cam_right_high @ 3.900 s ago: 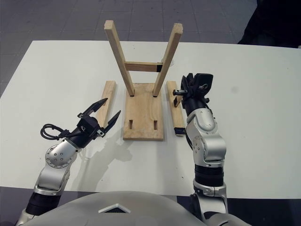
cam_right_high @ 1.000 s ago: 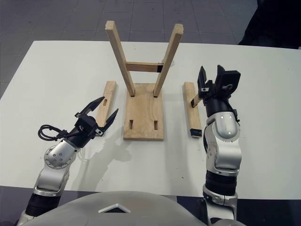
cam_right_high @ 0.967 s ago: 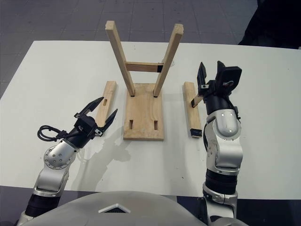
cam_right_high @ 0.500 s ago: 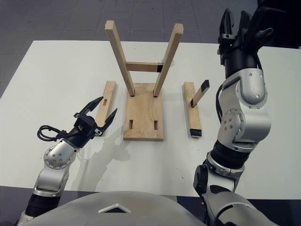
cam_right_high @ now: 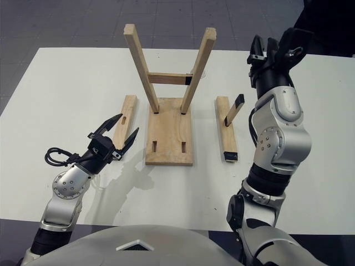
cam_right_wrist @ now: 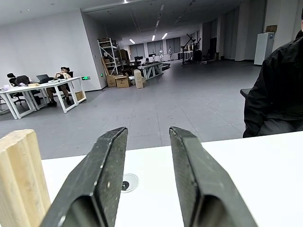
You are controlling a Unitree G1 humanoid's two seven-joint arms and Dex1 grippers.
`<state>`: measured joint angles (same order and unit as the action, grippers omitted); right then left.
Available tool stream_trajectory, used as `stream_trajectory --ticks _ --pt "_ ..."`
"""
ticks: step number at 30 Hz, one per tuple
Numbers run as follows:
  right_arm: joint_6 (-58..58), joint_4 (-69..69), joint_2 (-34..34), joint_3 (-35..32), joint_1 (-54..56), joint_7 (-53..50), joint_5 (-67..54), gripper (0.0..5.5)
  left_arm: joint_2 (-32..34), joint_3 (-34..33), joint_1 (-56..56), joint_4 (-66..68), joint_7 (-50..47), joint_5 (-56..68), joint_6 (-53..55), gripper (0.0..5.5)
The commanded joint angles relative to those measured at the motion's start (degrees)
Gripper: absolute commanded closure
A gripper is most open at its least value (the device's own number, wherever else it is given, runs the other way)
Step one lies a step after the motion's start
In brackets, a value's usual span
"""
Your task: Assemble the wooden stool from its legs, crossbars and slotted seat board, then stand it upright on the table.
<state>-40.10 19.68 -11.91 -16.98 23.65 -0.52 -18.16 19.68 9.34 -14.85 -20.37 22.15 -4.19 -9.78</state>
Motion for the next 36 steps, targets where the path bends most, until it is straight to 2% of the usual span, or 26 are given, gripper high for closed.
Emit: stream_trajectory --ticks 1,14,22,26,36 --pt "0.4 -0.4 0.2 0.4 0.3 -0.4 0.3 3.87 0.2 0.3 0.7 0.5 0.2 -0.4 0.1 2.66" --pt "0.5 2.1 0.4 2.7 1.8 -1.6 0.7 3.87 0.2 0.3 0.4 0.0 0.2 -0.4 0.4 2.66" --pt "5.9 -10.5 0.0 5.9 -9.5 1.9 5.1 3.87 0.4 0.1 0.0 -0.1 0.2 -0.4 0.6 2.66" --pt "8.4 -15.0 -0.6 4.7 -10.6 2.5 5.4 3.87 0.8 -0.3 0.5 0.3 0.6 0.0 0.7 2.66" --pt "-0.8 0.1 -0.9 0.7 0.1 -2.1 0.4 3.87 0.9 -0.2 0.7 0.9 0.5 -0.1 0.2 2.66"
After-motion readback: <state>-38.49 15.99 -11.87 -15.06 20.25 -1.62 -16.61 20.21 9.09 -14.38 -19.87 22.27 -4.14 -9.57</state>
